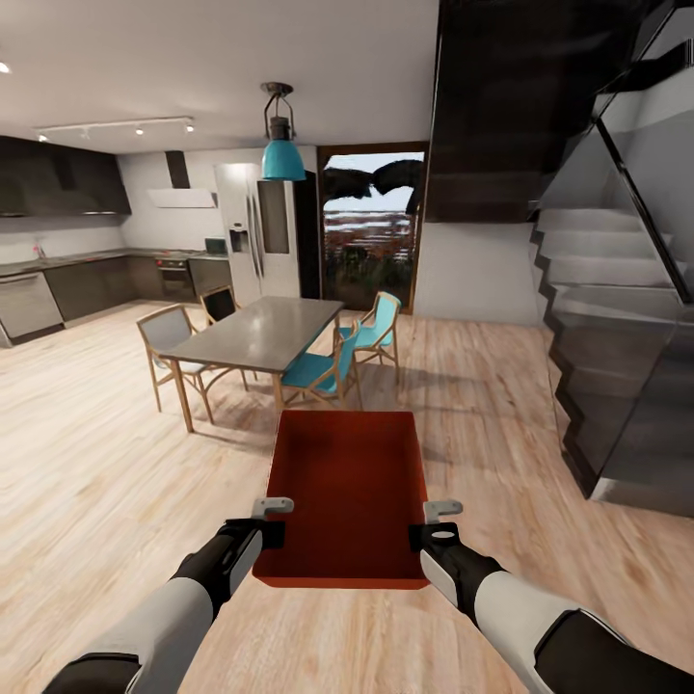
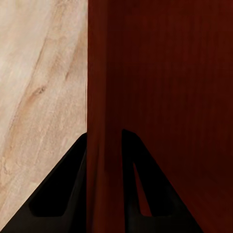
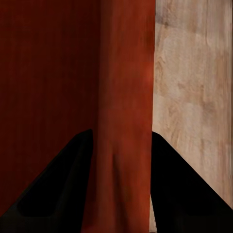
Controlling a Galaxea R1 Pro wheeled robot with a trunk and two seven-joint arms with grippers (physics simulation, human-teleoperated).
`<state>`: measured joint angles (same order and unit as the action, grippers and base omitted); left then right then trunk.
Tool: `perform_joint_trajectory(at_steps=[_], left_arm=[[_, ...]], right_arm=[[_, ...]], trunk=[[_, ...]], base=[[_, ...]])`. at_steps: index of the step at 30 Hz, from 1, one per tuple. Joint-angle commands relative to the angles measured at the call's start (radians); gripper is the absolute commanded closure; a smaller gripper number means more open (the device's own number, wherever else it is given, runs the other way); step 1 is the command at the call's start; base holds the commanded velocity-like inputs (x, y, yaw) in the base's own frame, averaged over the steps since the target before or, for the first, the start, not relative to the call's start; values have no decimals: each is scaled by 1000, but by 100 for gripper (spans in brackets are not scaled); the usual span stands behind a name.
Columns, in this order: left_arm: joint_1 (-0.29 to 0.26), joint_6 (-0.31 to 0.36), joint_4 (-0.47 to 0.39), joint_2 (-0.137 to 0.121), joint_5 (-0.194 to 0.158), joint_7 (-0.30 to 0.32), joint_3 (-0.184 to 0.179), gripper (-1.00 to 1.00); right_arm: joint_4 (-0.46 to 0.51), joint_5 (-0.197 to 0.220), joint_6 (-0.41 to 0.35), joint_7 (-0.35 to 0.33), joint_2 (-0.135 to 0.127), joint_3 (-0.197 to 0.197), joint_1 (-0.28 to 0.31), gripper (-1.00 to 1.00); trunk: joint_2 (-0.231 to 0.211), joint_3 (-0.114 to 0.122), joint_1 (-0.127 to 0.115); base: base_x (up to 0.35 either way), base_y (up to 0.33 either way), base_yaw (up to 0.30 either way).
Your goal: Move the two storage containers from the living room to the garage. In the garage, place one container on the floor and stack the other container on top of it (either order is fine).
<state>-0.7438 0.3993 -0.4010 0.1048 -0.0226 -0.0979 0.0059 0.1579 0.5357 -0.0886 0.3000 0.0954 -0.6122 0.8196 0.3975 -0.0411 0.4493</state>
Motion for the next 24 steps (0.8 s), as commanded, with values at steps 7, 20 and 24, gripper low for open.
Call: perform_joint_trajectory(at_steps=[7, 20, 24], left_arm=[[0, 6, -2, 1, -3, -8, 0, 100], [0, 6, -2, 1, -3, -8, 0, 100], [0, 6, 0, 1, -3, -8, 0, 100]], right_arm=[[5, 10, -8, 2, 0, -6, 1, 100], [5, 10, -8, 2, 0, -6, 1, 100], [5, 10, -8, 2, 0, -6, 1, 100]], trunk=[[2, -2, 1], [2, -2, 1], [2, -2, 1]], base=[[0, 0, -288], [0, 0, -288], [0, 0, -288]])
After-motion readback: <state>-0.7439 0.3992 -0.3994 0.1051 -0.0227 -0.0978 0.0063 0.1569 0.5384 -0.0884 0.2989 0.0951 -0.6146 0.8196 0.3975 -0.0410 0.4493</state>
